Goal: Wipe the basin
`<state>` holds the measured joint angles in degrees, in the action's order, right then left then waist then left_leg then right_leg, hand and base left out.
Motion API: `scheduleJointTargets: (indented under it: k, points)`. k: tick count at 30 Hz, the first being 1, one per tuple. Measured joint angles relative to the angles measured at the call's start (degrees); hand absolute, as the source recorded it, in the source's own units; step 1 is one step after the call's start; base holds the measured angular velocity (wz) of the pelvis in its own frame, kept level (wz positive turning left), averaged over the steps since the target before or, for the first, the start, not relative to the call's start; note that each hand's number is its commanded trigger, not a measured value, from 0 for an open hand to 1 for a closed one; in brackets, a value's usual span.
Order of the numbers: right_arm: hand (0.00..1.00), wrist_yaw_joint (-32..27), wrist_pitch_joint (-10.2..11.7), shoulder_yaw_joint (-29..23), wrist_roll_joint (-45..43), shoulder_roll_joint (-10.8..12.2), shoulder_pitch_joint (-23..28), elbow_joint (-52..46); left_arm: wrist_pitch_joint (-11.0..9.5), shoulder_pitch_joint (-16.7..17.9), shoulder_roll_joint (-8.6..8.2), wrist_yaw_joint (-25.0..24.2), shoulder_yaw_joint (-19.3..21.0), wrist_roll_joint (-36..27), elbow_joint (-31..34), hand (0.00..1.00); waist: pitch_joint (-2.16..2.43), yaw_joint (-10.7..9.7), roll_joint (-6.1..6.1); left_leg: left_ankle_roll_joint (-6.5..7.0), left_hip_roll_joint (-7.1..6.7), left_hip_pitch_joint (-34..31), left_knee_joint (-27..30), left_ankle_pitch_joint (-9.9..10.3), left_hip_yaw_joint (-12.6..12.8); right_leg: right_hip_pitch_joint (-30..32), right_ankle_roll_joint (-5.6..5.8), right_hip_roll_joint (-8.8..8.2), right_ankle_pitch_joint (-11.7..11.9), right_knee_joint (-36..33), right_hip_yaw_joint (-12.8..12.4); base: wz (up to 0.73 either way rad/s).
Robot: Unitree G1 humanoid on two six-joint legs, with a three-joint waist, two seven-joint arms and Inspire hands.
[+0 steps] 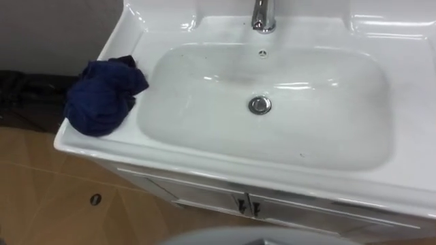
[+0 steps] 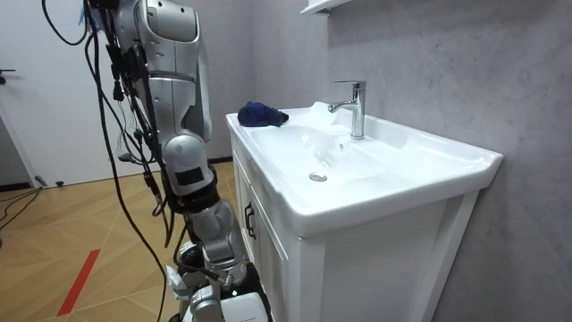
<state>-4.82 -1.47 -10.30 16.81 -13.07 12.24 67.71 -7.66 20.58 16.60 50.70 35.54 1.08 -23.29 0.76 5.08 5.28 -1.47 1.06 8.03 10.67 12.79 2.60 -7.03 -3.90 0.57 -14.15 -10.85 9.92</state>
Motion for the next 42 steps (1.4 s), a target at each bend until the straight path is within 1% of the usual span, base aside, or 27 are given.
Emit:
scheduleJointTargets:
  k: [2,3,4,5,6,7,8,9,10,14,15,16,18,20,23,25,26,29,30,31,32,33,34,36,37,38,42]
  points:
    - [0.0,1.3,-0.5,1.2,-3.9,-0.5,-0.8,0.0,0.4,1.6,-0.44,-2.4,-3.2,-4.4,-9.9,0.0,-0.12,0.0,-0.82,0.0,-0.25,-0.6,0.4,0.0,-0.3,0.1,0.18,-0.37,-0.1,-0.1,0.9,0.21]
    - [0.0,1.5,-1.2,1.6,-4.6,-0.5,-1.0,0.1,0.8,2.3,-0.55,-3.3,-4.4,-5.4,-12.3,0.0,-0.17,0.0,-0.97,0.0,-0.34,-0.8,0.5,0.0,-0.6,0.1,0.2,-0.49,-0.1,0.0,1.3,0.26]
    - [0.0,2.1,-1.8,2.5,-5.2,-0.6,-1.5,1.1,1.2,3.0,-1.06,-4.9,-7.1,-7.3,-16.2,0.0,-0.14,0.1,-1.71,0.0,-0.49,-1.0,0.5,0.0,-1.4,-0.1,0.34,-0.53,-0.1,0.1,1.6,0.24]
    - [0.0,2.7,-2.6,3.0,-6.0,-0.5,-1.9,1.4,1.6,3.8,-1.97,-6.9,-9.4,-8.4,-19.9,0.0,-0.22,0.2,-2.17,0.01,-0.56,-1.0,0.5,0.0,-1.4,-0.2,0.43,-0.63,-0.1,0.1,1.8,0.17]
    - [0.0,3.0,-3.1,3.5,-6.7,-0.6,-2.0,1.4,2.1,4.2,-2.56,-8.1,-10.2,-8.5,-21.8,0.0,-0.16,0.3,-2.21,0.03,-0.57,-1.1,0.6,0.0,-1.4,-0.2,0.48,-0.66,-0.1,0.1,1.9,0.09]
    - [0.0,3.6,-3.6,4.2,-8.4,-0.6,-2.1,1.4,3.0,4.3,-3.37,-10.3,-11.2,-9.3,-25.1,0.0,-0.27,0.6,-2.87,0.06,-0.6,-1.5,0.8,0.0,-1.4,-0.2,0.55,-0.76,0.0,0.1,2.3,0.13]
    - [0.0,4.5,-4.1,4.6,-9.3,-0.6,-2.2,1.4,3.6,3.7,-3.61,-12.6,-11.2,-9.6,-28.9,0.0,-0.08,1.0,-3.04,0.1,-0.69,-1.9,1.0,0.1,-1.9,-0.2,0.59,-0.91,0.0,0.2,3.1,0.17]
    - [0.0,5.1,-4.5,4.6,-9.7,-0.6,-2.2,1.4,3.9,3.5,-3.61,-13.7,-11.2,-9.6,-30.5,0.0,-0.09,1.2,-3.22,0.11,-0.75,-2.0,1.1,0.1,-2.4,-0.2,0.6,-0.96,0.0,0.2,3.3,0.22]
    - [0.0,5.8,-5.1,4.6,-10.5,-0.9,-2.2,1.6,4.5,3.5,-3.72,-15.6,-11.2,-9.5,-33.0,0.0,-0.18,1.7,-3.38,0.21,-0.82,-2.2,1.2,0.1,-2.9,-0.2,0.7,-1.03,0.0,0.3,3.7,0.19]
    - [0.0,8.6,-5.1,5.6,-13.1,-1.8,-3.0,3.8,6.3,3.6,-3.88,-20.5,-11.6,-9.3,-39.6,0.0,-0.48,3.0,-3.16,0.36,-0.95,-2.3,1.1,0.2,-2.9,-0.4,1.03,-1.24,0.2,0.2,4.5,0.15]
    - [0.0,9.2,-5.6,6.8,-14.2,-2.0,-3.6,4.3,7.2,3.6,-3.89,-22.1,-12.7,-8.8,-41.6,0.0,-0.59,3.0,-2.94,0.42,-1.01,-2.3,1.2,0.2,-2.8,-0.6,1.17,-1.29,0.2,0.2,4.7,0.13]
    - [0.0,10.2,-5.5,8.0,-15.2,-2.1,-3.8,4.3,7.8,3.5,-3.92,-24.0,-13.8,-8.0,-43.1,0.0,-0.67,3.1,-2.67,0.57,-1.07,-2.4,1.2,0.2,-2.8,-0.6,1.28,-1.35,0.1,0.1,4.8,0.15]
    - [0.0,12.0,-5.1,9.7,-16.4,-2.1,-4.5,4.4,9.1,3.4,-4.15,-26.6,-15.0,-6.9,-43.9,0.0,-0.75,3.0,-2.49,0.74,-1.07,-2.4,1.2,0.0,-2.7,-0.6,1.37,-1.45,0.1,0.1,5.1,0.11]
    - [0.0,13.4,-4.7,11.5,-17.5,-2.1,-5.6,5.2,10.5,2.8,-4.89,-29.6,-15.9,-3.9,-43.9,0.0,-0.77,3.0,-2.51,1.01,-1.19,-2.5,1.1,-0.2,-2.8,-0.7,1.49,-1.64,0.0,0.1,5.6,0.14]
    - [0.0,14.4,-4.9,12.2,-17.2,-2.1,-6.5,6.8,12.8,0.5,-5.11,-33.1,-18.5,-1.3,-43.0,0.0,-0.81,2.5,-2.77,1.14,-1.47,-2.7,1.2,-0.3,-3.2,-0.9,1.67,-1.93,-0.1,0.1,6.3,0.14]
    - [0.0,15.1,-4.9,12.4,-17.7,-2.1,-7.3,7.8,13.6,-0.8,-5.23,-34.5,-19.3,0.2,-41.6,0.0,-0.76,1.8,-2.98,1.27,-1.68,-3.0,1.3,-0.4,-3.2,-0.7,1.85,-2.2,-0.2,0.1,6.7,0.1]
    - [0.0,15.7,-4.9,12.5,-17.9,-2.1,-7.6,8.0,13.7,-1.8,-5.23,-35.5,-19.8,3.1,-40.6,0.0,-0.73,1.2,-3.21,1.38,-1.8,-3.3,1.2,-0.5,-3.2,-0.6,1.93,-2.34,-0.3,0.1,6.9,0.09]
    - [0.0,16.3,-4.9,12.6,-18.2,-1.9,-7.8,8.9,13.7,-4.1,-5.19,-37.7,-21.0,9.0,-38.6,0.0,-0.75,1.0,-3.89,1.41,-1.94,-3.5,1.0,-0.5,-3.2,-0.5,2.06,-2.51,-0.2,0.1,7.2,0.02]
    - [0.0,16.4,-4.9,13.0,-18.5,-1.8,-7.8,9.1,13.6,-5.4,-5.2,-38.7,-22.1,11.1,-38.5,0.0,-0.76,0.7,-4.34,1.41,-2.05,-3.4,1.0,-0.5,-3.1,-0.7,2.1,-2.6,-0.2,0.2,7.3,0.0]
    - [0.0,16.4,-4.9,13.4,-18.6,-1.6,-7.9,9.2,13.6,-5.9,-5.22,-39.6,-24.0,12.6,-37.8,0.0,-0.79,-0.3,-4.85,1.41,-2.15,-3.3,1.0,-0.5,-3.0,-0.9,2.2,-2.6,-0.2,0.3,7.4,0.0]
    - [0.0,16.2,-4.9,13.6,-19.2,-1.4,-7.9,9.2,13.7,-6.4,-5.22,-40.5,-26.2,13.6,-37.2,0.0,-0.94,-0.9,-5.3,1.43,-2.17,-3.3,1.0,-0.5,-2.7,-0.9,2.23,-2.64,-0.2,0.3,7.2,0.0]
    - [0.0,16.2,-5.0,13.7,-19.7,-1.3,-7.9,9.3,13.8,-6.7,-5.25,-41.0,-27.2,14.4,-37.2,0.0,-1.0,-1.2,-5.49,1.43,-2.17,-3.3,1.0,-0.5,-2.6,-0.9,2.24,-2.66,-0.2,0.3,7.2,-0.07]
    - [0.0,16.1,-5.4,14.1,-20.0,-1.1,-7.8,9.3,14.1,-7.3,-5.26,-41.9,-29.2,15.5,-37.1,0.0,-1.08,-1.8,-5.75,1.44,-2.18,-3.4,1.0,-0.5,-2.3,-0.8,2.26,-2.69,-0.2,0.4,7.1,-0.15]
    - [0.0,16.0,-6.3,14.6,-21.2,-1.0,-7.8,9.3,14.7,-8.0,-5.5,-43.1,-31.6,17.3,-37.1,0.0,-1.1,-1.9,-5.84,1.46,-2.11,-3.4,1.0,-0.5,-1.2,-0.3,2.27,-2.65,-0.2,0.3,6.0,-0.22]
    - [0.0,15.9,-6.9,14.7,-22.3,-0.8,-7.8,9.2,15.0,-8.2,-5.6,-44.2,-32.5,17.7,-37.1,0.0,-1.09,-2.5,-5.83,1.47,-2.12,-3.4,1.0,-0.4,-1.2,-0.2,2.28,-2.65,-0.2,0.3,5.8,-0.12]
    - [0.0,15.9,-7.4,14.7,-23.4,-0.4,-7.8,9.2,15.3,-8.4,-5.72,-45.3,-32.7,18.3,-37.2,0.0,-1.09,-3.5,-5.81,1.49,-2.13,-3.4,1.0,-0.4,-1.1,-0.3,2.28,-2.68,-0.2,0.3,5.9,-0.06]
    - [0.0,16.2,-8.2,14.6,-24.9,0.2,-7.6,9.1,16.2,-8.8,-6.1,-47.9,-33.5,20.6,-37.5,0.0,-1.07,-4.3,-5.58,1.49,-2.1,-3.3,1.0,-0.4,-0.6,-0.1,2.3,-2.63,-0.2,0.3,5.1,-0.07]
